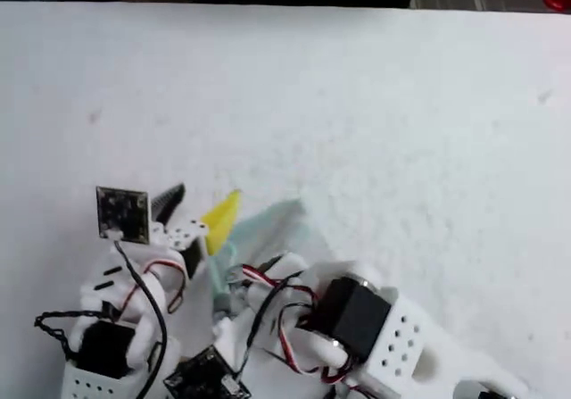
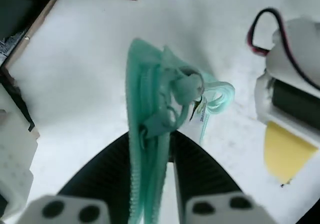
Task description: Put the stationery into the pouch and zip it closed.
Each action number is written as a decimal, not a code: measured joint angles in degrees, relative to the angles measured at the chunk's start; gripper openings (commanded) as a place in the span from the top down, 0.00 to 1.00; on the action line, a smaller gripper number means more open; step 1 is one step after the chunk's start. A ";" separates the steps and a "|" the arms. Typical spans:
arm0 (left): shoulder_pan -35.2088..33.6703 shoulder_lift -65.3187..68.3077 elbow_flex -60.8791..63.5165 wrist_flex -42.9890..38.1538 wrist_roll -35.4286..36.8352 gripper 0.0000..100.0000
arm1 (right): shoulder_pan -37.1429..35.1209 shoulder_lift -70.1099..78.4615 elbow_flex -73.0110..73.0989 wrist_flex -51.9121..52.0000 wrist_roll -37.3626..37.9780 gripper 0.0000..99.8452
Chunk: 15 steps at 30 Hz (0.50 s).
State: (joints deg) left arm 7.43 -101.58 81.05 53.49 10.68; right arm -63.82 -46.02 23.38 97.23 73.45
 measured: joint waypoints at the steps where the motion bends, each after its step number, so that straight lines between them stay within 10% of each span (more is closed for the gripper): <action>1: 0.35 0.00 0.00 0.00 0.00 0.69 | 0.00 -0.18 0.00 0.09 0.00 0.99; 15: 11.43 -0.88 -0.70 7.12 -8.88 0.69 | 16.70 -0.35 -4.48 0.18 -0.09 0.99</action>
State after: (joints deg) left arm 18.86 -102.46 80.35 60.62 1.80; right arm -47.12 -46.37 18.90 97.41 73.36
